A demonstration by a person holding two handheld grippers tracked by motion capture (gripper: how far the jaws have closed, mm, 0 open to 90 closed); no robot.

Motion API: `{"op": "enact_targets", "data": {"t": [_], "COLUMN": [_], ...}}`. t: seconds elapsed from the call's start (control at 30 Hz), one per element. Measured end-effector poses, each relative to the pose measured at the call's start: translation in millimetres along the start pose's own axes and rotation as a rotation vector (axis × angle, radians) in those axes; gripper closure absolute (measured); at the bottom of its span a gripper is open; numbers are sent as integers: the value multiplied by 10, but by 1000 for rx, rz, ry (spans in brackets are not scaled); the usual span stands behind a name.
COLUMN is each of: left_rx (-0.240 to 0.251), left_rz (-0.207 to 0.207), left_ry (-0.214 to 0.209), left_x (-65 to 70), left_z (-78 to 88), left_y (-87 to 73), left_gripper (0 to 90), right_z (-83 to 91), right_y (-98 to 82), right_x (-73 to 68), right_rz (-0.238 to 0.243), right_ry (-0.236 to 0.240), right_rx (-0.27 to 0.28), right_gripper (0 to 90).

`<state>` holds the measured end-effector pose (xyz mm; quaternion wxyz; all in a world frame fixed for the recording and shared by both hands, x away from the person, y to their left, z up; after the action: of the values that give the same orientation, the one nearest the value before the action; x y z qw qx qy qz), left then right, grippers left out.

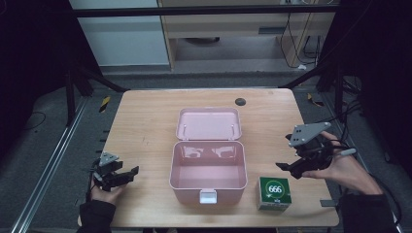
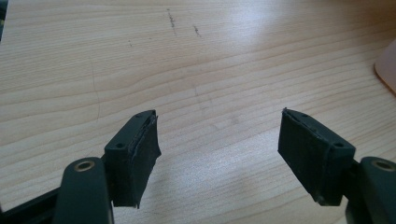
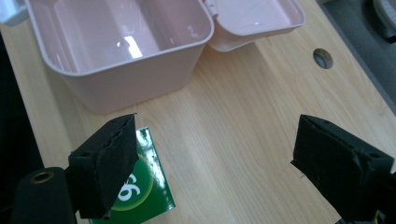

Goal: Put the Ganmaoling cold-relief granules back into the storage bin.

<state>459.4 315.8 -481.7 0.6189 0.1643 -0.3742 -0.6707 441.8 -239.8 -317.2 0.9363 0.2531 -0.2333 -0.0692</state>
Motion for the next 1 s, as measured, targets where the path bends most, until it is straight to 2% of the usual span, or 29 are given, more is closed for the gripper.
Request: {"op": "enact_targets", "data": {"t": [0.03, 0.27, 0.37, 0.6, 1.0], "left_rx": [-1, -7, -11, -15, -18], "left_rz": [-2, -8, -11, -13, -18], "left_ry": [-1, -1, 0, -2, 0], "left_x": [0, 5, 11, 17, 21], "left_z": [-1, -6, -11, -17, -22], "left_y": [0, -3, -5, -9, -8], "left_gripper": [279, 279, 279, 279, 278], "right_z": [-10, -46, -91, -168, -346], "right_y": [11, 35, 48, 56, 21], "right_x": [-18, -65, -115, -189, -327], "right_rz": [12, 41, 69, 111, 147], "right_ry": [16, 55, 91, 139, 216], "right_rx": [-20, -62, -104, -142, -202], "right_gripper": [140, 131, 122, 98, 61]}}
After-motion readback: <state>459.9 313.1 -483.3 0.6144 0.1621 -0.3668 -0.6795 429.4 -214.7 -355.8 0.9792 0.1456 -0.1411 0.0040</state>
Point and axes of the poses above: each handheld gripper's, and its own axes: z roughly backward along the jaws, y roughly out of its top, x roughly to its right, the point moved 1 cm from there along -z, roughly forward along the jaws, and after that the axes turned 15 degrees about z, right-handed, at the moved point
